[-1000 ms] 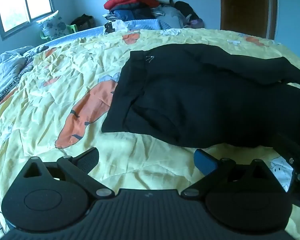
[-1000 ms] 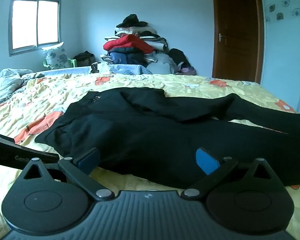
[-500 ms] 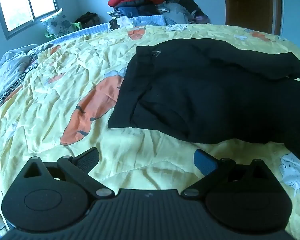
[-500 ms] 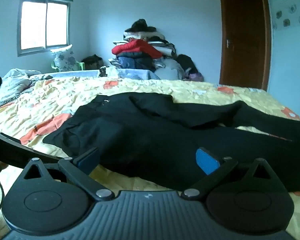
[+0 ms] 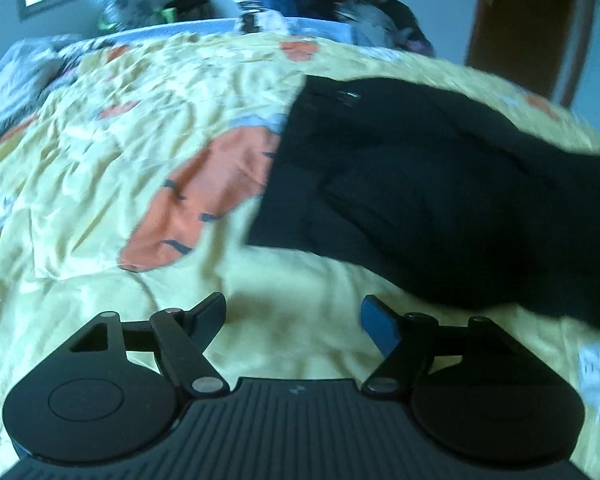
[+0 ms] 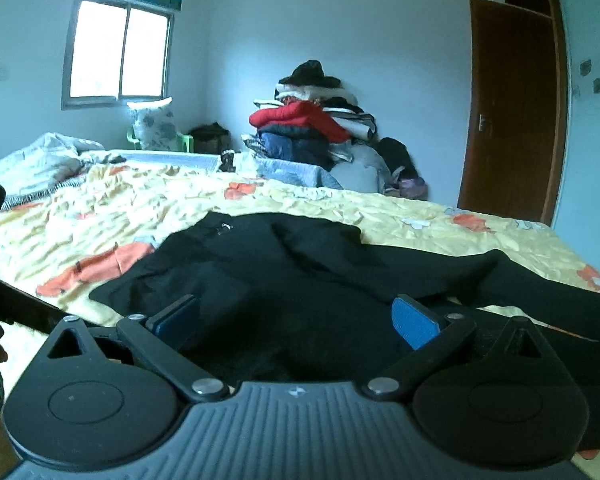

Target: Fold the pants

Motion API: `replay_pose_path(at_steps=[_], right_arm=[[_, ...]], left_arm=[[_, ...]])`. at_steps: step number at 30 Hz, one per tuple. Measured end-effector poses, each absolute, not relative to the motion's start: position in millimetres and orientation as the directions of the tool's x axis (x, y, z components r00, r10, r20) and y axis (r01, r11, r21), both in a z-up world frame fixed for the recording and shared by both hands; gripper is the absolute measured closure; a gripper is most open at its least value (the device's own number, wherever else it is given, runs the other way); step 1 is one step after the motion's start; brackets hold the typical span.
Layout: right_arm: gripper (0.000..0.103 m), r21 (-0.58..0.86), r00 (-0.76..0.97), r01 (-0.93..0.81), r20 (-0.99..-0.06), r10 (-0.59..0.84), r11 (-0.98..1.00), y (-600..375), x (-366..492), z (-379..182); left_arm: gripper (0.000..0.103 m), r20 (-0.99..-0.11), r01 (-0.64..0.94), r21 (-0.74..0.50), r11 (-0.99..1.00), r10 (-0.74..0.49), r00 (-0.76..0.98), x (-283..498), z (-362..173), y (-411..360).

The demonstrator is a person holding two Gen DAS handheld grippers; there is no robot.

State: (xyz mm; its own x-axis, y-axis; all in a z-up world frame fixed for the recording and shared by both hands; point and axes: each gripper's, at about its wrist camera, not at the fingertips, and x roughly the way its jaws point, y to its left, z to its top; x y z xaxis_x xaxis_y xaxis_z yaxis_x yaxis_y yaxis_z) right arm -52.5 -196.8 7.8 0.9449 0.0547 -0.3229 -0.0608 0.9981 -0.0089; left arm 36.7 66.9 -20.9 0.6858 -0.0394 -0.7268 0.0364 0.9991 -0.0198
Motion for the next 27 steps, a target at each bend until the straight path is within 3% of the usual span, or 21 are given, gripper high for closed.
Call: replay_pose_path(at_steps=[6,15,24,25,26,27], right_arm=[[0.0,0.01,0.944,-0.089,-0.317,0.088,0.996,-193,-45,6],[0.0,-0.159,0.962,-0.114,-0.263,0.069,0.981,-175,-27,18],[0.0,-0.105,0.951,-0.117,-0.298,0.081,0.987,-180,-13,10],[0.0,-0.101,0.95,-0.118,-0.301,0.082,0.988,-179,-13,10],[0.0,-0.098,0.949,-0.119,-0.304,0.085,0.988,-179,-12,9],[0.0,-0.097,0.949,-0.121,-0.304,0.086,0.988,-179,-13,8]], left_arm=[[0.027,-0.747,-0.1,-0.245,0.964,-0.123,0.653,64,-19,111],[0.027,-0.749,-0.137,-0.402,0.905,-0.238,0.618,97,-17,102],[0.031,-0.706,-0.259,-0.603,0.754,-0.353,0.614,110,-26,106],[0.044,-0.699,-0.276,-0.624,0.731,-0.365,0.615,111,-28,108],[0.07,-0.691,-0.298,-0.652,0.697,-0.386,0.61,111,-32,112],[0.083,-0.685,-0.312,-0.674,0.669,-0.409,0.603,112,-38,116]])
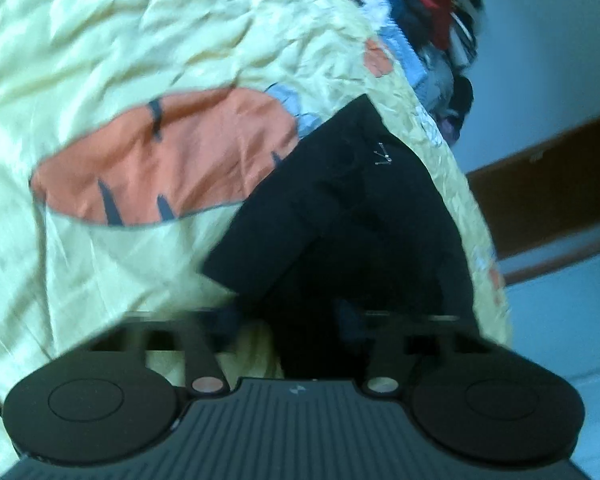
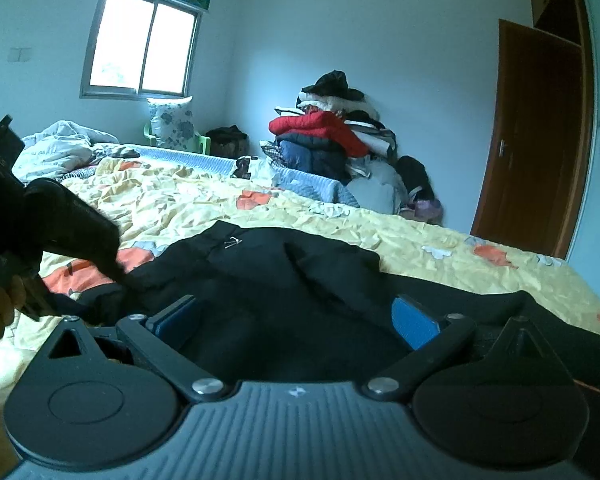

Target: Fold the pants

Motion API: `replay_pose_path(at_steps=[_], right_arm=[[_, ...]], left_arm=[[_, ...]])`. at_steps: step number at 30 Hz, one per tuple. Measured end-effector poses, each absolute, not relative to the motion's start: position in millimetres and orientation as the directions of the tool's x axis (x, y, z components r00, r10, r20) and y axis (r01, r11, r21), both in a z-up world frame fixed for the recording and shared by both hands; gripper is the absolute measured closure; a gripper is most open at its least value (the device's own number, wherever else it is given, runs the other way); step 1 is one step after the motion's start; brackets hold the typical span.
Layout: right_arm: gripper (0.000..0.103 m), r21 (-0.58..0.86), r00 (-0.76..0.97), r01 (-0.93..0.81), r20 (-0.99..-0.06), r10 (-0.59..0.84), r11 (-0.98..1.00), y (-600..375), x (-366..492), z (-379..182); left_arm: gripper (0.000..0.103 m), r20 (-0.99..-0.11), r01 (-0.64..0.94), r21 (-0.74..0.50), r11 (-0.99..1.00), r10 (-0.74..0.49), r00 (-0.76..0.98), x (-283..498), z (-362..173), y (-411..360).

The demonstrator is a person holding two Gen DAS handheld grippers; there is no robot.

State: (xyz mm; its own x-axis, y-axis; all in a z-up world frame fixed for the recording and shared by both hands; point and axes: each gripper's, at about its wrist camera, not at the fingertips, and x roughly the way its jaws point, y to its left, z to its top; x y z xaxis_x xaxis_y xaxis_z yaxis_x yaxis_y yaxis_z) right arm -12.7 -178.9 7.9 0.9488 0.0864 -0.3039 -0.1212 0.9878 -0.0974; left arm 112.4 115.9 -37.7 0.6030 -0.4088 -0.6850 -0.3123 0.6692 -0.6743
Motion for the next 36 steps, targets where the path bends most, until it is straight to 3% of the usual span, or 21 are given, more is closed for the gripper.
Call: replay_pose_path(at_steps=[1,2,11,21,28,29,33,36], right_arm=[[0.0,-0.099,0.948,-0.124,-0.304,0.089,0.987,-179,-12,7],[0.0,-0.101,0.948,-0.129,-0.304,0.093,0.986,-178,-12,7],[0.001,-0.116,0.925,-0.217,-0.341,0.166,0.969,-174,-10,9],[0.001,-0.134,0.889,-0.294,-0.403,0.218,0.946,-179,13,17],[0.0,-0.215,0.885,-0.327,-0.412,0.218,0.92,-205,85,43],[0.0,-0.215,0.872,-0.366,-0.42,0.253,0.905,-206,99,46],[0.001,-0.155,0.805,-0.487,-0.46,0.374,0.859,-206,169,50],[0.001,-0.109,0.748,-0.561,-0.493,0.445,0.821,-206,218,45]], left_arm=[[0.093,-0.679,-0.327,-0.693,0.642,-0.43,0.595,114,-45,120],[0.094,-0.672,-0.336,-0.704,0.625,-0.436,0.599,114,-49,123],[0.094,-0.636,-0.235,-0.624,0.745,-0.309,0.707,90,-20,126],[0.09,-0.672,-0.203,-0.502,0.841,-0.231,0.703,75,-33,124],[0.059,-0.67,-0.161,-0.367,0.916,-0.141,0.729,65,-8,121],[0.063,-0.662,-0.17,-0.346,0.923,-0.111,0.742,63,-4,121],[0.062,-0.622,-0.227,-0.234,0.946,0.034,0.782,60,13,125],[0.051,-0.612,-0.201,-0.246,0.948,0.009,0.79,67,20,132]])
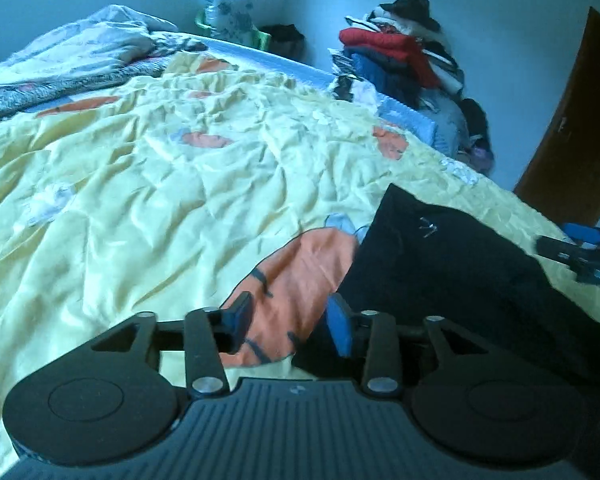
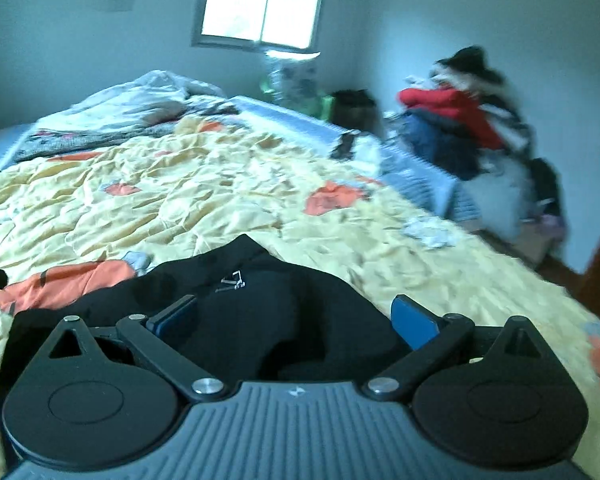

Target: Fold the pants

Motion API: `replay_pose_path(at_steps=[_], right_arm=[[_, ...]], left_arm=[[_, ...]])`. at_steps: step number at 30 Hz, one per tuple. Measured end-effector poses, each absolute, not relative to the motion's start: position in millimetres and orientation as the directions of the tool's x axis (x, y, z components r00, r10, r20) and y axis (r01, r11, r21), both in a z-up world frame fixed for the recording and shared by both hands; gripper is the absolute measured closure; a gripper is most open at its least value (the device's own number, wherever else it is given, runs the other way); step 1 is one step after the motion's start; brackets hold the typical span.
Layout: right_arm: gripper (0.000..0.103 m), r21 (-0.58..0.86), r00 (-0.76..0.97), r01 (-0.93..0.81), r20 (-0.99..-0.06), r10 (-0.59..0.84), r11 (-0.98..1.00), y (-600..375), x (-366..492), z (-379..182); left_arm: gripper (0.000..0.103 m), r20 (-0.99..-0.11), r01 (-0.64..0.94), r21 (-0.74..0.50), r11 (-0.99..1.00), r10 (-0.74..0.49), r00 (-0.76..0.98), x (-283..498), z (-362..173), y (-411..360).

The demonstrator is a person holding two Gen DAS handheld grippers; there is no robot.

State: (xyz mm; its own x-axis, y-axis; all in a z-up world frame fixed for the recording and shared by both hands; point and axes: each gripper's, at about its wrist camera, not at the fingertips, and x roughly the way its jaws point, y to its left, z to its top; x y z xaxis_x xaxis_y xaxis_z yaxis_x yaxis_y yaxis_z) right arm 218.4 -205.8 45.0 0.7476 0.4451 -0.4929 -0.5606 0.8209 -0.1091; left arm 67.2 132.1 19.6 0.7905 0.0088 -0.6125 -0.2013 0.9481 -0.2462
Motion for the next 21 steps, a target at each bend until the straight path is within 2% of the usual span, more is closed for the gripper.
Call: replay_pose_path(at_steps=[2,8,9,11,12,16,17,18,20,21], right_arm=[[0.001,-0.077,0.715,-0.575,-0.531,0.455,0.815,-205,246,40],[0.001,-0.072,0.673,-0.555,-0.624,0.396,0.829,-204,316,18],[0.004,-0.064,0.656,-0.565,-0.64,0.401,0.822,-205,324,14],[0.018,-0.033,0.609,-0.582,-0.68,0.409,0.812,-209,341,6],[0.02,-0.008,0.583,-0.588,-0.698,0.417,0.809,-211,350,1],[0.041,0.084,0.498,-0.601,-0.738,0.455,0.795,-217,375,-14],[0.054,0.112,0.479,-0.605,-0.74,0.473,0.788,-220,379,-17],[0.06,0.143,0.459,-0.614,-0.735,0.499,0.776,-223,380,-19],[0.089,0.134,0.469,-0.633,-0.718,0.515,0.763,-224,376,-16],[0.093,0.114,0.486,-0.637,-0.708,0.512,0.762,-223,371,-13]], left_arm=[[0.04,-0.618,-0.166,-0.252,0.953,-0.026,0.786,75,20,131],[0.033,-0.638,-0.077,-0.179,0.981,-0.056,0.768,104,8,103],[0.033,-0.64,-0.066,-0.178,0.982,-0.065,0.765,107,7,100],[0.032,-0.645,-0.047,-0.174,0.984,-0.078,0.76,115,4,94],[0.032,-0.647,-0.043,-0.17,0.985,-0.079,0.759,120,3,92],[0.029,-0.642,-0.038,-0.163,0.986,-0.077,0.763,132,2,87],[0.028,-0.641,-0.039,-0.161,0.986,-0.074,0.764,136,2,86],[0.028,-0.644,-0.04,-0.16,0.986,-0.073,0.762,139,2,84],[0.028,-0.649,-0.032,-0.171,0.985,-0.088,0.756,146,2,83],[0.028,-0.65,-0.028,-0.18,0.983,-0.097,0.754,149,3,82]])
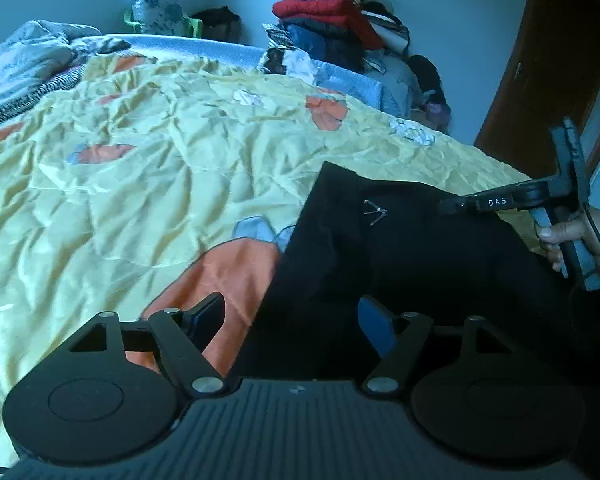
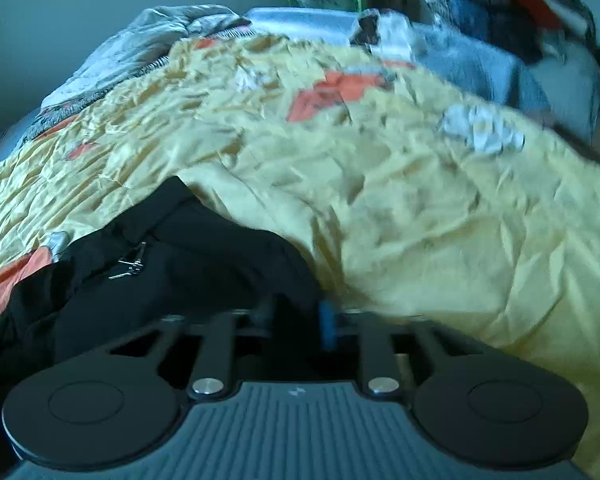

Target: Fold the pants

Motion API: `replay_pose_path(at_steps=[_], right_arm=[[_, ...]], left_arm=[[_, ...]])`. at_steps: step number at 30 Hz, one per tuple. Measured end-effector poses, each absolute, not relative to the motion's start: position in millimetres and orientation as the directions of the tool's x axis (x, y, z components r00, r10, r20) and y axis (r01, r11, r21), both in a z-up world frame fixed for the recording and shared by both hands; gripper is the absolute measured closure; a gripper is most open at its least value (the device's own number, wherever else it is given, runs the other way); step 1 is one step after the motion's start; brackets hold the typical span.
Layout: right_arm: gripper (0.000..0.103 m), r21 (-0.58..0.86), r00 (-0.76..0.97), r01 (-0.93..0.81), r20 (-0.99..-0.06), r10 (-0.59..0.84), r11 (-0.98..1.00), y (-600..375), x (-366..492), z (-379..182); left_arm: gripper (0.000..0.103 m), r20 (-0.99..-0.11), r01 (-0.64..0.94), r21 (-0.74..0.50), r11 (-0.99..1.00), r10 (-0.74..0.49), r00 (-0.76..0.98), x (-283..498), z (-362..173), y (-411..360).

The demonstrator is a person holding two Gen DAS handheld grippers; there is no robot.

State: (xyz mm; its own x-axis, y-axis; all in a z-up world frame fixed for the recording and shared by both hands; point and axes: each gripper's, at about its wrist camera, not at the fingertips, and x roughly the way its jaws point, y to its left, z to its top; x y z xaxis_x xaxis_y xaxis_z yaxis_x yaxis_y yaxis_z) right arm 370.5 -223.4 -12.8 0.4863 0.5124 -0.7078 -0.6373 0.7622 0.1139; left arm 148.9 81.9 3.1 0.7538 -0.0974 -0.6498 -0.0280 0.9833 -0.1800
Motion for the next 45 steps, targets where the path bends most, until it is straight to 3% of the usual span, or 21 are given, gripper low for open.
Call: replay_pose_path(at_steps=[4,10,14,19,21,23,24,30,38,45], right_arm=[[0.096,-0.092,0.605,-0.661,-0.651,0.458,0.744,-208,329,7],[0.096,-0.458,0.729,-0.675,-0.531,0.432,0.578,-168,222,27],[0.096,-0.571,0.739,-0.674,-0.511,0.44,0.469,-155,164,21],[0.096,-0.579,0.724,-0.689,-0.518,0.455,0.436,-154,132,15],[0.096,-0.563,0.722,-0.692,-0.518,0.459,0.452,-155,128,15],[0.096,-0.564,0.731,-0.683,-0.513,0.45,0.465,-154,127,13],[0.096,-0.56,0.733,-0.68,-0.512,0.448,0.472,-153,125,12],[0.097,-0.564,0.752,-0.659,-0.481,0.45,0.498,-152,96,13],[0.097,-0.528,0.71,-0.704,-0.522,0.472,0.475,-145,25,12],[0.097,-0.487,0.671,-0.74,-0.583,0.459,0.464,-132,-3,-10]], left_arm=[[0.028,-0.647,-0.022,-0.292,0.956,-0.181,0.741,171,9,86],[0.023,-0.557,-0.055,-0.664,0.746,-0.444,0.702,223,13,110],[0.01,-0.515,-0.087,-0.767,0.636,-0.528,0.675,256,7,112],[0.011,-0.522,-0.175,-0.823,0.54,-0.6,0.607,288,-19,108],[0.031,-0.514,-0.214,-0.843,0.493,-0.624,0.589,291,-30,110],[0.087,-0.514,-0.217,-0.847,0.485,-0.645,0.566,288,-35,109],[0.093,-0.52,-0.213,-0.843,0.494,-0.645,0.56,286,-35,108],[0.096,-0.53,-0.142,-0.808,0.571,-0.602,0.597,231,-15,117],[0.096,-0.62,-0.109,-0.72,0.685,-0.565,0.544,156,-21,125],[0.095,-0.662,-0.105,-0.668,0.737,-0.524,0.536,134,-36,128]])
